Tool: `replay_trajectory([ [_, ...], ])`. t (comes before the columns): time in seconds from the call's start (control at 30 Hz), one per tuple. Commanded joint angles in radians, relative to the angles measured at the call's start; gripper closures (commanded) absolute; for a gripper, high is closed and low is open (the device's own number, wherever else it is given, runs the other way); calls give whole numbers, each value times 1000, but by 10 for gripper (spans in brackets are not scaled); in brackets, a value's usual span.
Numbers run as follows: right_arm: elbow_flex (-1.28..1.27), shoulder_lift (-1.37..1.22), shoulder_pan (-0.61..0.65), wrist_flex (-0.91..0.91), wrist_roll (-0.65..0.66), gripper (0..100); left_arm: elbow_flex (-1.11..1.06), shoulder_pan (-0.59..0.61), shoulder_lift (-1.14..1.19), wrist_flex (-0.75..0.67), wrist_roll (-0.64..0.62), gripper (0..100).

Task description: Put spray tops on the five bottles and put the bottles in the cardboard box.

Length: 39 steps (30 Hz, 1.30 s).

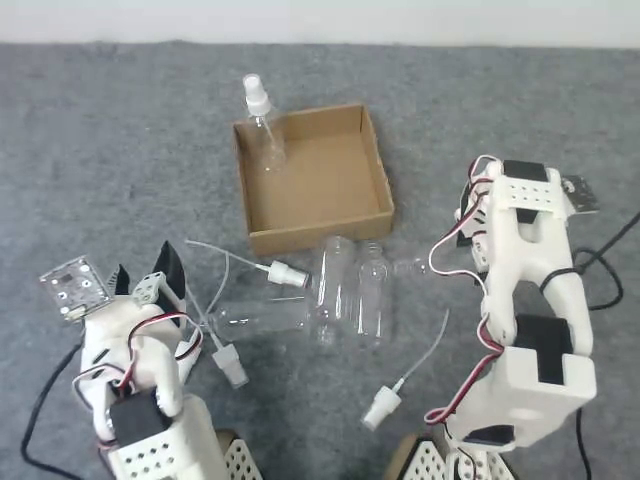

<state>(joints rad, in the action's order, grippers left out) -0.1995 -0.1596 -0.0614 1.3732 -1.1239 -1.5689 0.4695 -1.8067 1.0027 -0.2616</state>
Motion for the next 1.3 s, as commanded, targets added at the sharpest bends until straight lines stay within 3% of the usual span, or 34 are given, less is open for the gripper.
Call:
replay_trajectory([
  [0.0, 86, 19, 10, 82, -15, 709, 15, 0, -18, -32, -11, 762],
  [0.1, 86, 16, 36, 116, -20, 575, 15, 0, -18, -32, -11, 762],
  [0.2, 87, 19, 45, 157, -21, 519, 15, 0, -18, -32, -11, 762],
  [0.4, 112, 19, 39, 186, -15, 517, 15, 0, -18, -32, -11, 762],
  [0.63, 339, 19, 45, 401, -14, 516, 15, 0, -18, -32, -11, 761],
  [0.8, 410, 19, 45, 417, -11, 516, 15, 0, -18, -32, -11, 761],
  [1.27, 404, 19, 45, 420, 304, 519, 13, 0, -18, -32, -11, 761],
])
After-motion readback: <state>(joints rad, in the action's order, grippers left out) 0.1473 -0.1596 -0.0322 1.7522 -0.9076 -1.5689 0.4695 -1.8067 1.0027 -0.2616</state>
